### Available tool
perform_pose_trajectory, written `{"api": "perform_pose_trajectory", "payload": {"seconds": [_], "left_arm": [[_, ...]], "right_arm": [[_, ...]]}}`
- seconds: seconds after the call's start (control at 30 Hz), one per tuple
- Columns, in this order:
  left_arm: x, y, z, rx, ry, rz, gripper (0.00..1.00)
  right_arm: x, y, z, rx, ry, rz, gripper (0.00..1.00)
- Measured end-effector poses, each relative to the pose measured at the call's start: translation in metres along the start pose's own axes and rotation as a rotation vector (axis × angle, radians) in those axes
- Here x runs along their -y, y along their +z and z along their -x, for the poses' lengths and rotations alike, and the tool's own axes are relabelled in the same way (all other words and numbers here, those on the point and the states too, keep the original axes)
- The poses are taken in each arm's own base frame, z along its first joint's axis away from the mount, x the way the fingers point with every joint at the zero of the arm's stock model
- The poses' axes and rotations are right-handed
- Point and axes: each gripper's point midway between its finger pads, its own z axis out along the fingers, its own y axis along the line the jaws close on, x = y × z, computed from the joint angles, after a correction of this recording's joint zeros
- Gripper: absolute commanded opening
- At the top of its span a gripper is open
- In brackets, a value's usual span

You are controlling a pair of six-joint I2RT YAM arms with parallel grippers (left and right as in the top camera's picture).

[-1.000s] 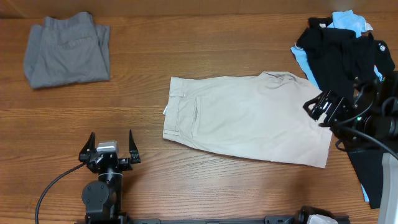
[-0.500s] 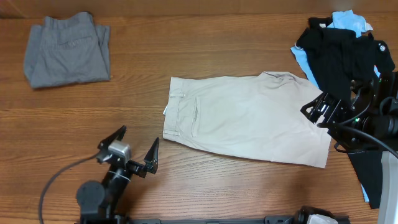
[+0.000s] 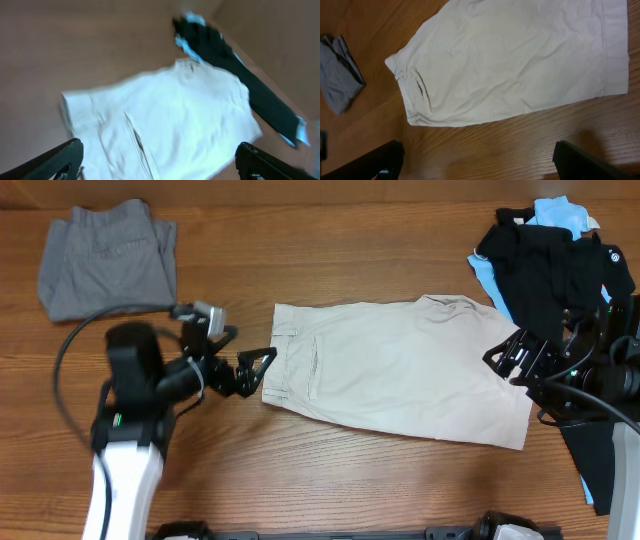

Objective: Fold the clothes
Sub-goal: 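Move the left gripper to the pants' left waistband edge and grasp it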

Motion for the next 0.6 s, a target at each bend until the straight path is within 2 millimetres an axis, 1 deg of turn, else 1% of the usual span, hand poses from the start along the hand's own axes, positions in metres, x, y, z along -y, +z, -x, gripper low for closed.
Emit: {"api": "perform_pose_trajectory", "payload": {"seconds": [0.1,0.2,0.3,0.4,0.6], "left_arm": [[-0.025,0.027,-0.025,-0.119,-0.136,-0.027,1.00],[-0.050,0.049,-0.052,-0.228,-0.259,-0.023,1.00],[-0.071,0.066,-0.072,-0.311,-0.348,-0.005,1.00],[-0.090,0.079,-0.082,-0.355,-0.387,0.019,1.00],[-0.111,0.092,-0.090,-0.388,-0.408,0.056,1.00]], "right_arm": [[0.000,0.000,0.000,-0.002,-0.008,-0.001,1.00],[0.001,0.001,-0.001,-0.005,-0.016,-0.002,1.00],[0.001,0.002,-0.001,-0.008,-0.025,-0.003,1.00],[0.002,0.003,-0.002,-0.011,-0.029,-0.004,1.00],[0.004,0.006,-0.003,-0.022,-0.030,-0.008,1.00]]}}
